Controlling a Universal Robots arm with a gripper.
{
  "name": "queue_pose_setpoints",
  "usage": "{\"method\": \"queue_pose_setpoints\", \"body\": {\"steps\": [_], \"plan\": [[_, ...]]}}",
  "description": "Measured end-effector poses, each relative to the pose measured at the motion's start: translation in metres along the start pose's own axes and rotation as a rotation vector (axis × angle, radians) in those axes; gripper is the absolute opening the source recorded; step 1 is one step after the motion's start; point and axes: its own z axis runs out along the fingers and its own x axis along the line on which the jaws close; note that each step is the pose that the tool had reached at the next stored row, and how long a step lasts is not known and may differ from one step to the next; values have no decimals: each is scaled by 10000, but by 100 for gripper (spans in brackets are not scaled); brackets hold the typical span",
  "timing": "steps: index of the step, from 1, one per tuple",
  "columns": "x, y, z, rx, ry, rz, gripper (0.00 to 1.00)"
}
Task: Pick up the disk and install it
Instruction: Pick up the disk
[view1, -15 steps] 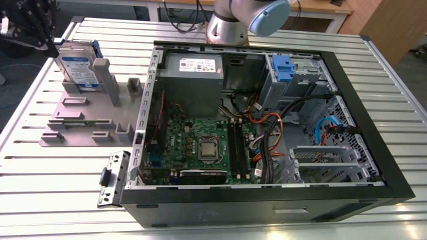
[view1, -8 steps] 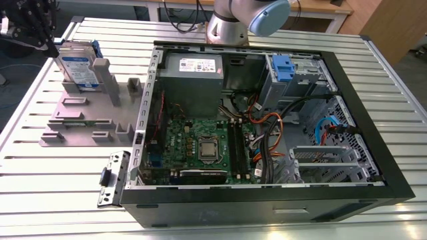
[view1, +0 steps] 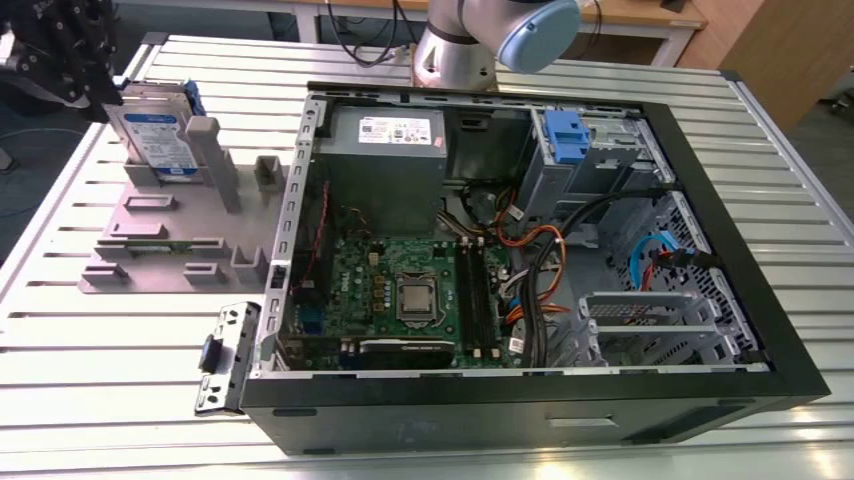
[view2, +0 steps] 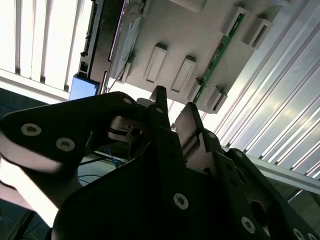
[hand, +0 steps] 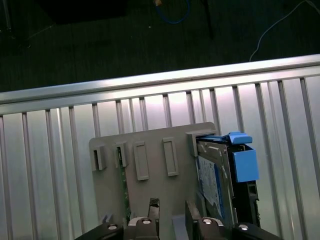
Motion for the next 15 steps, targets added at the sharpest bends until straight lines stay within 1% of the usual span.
{"method": "queue_pose_setpoints", "body": {"steps": [1, 3, 4, 5, 6, 7, 12, 14, 15], "plan": [[0, 0, 0, 0, 1, 0, 35], [0, 0, 0, 0, 4, 1, 46], [0, 0, 0, 1, 4, 1, 46], [0, 0, 0, 1, 6, 1, 52], [0, 0, 0, 1, 7, 1, 52], [0, 0, 0, 1, 9, 0, 58], [0, 0, 0, 2, 15, 1, 58], [-11, 1, 39, 2, 18, 1, 58], [-12, 2, 41, 2, 18, 1, 58]]}}
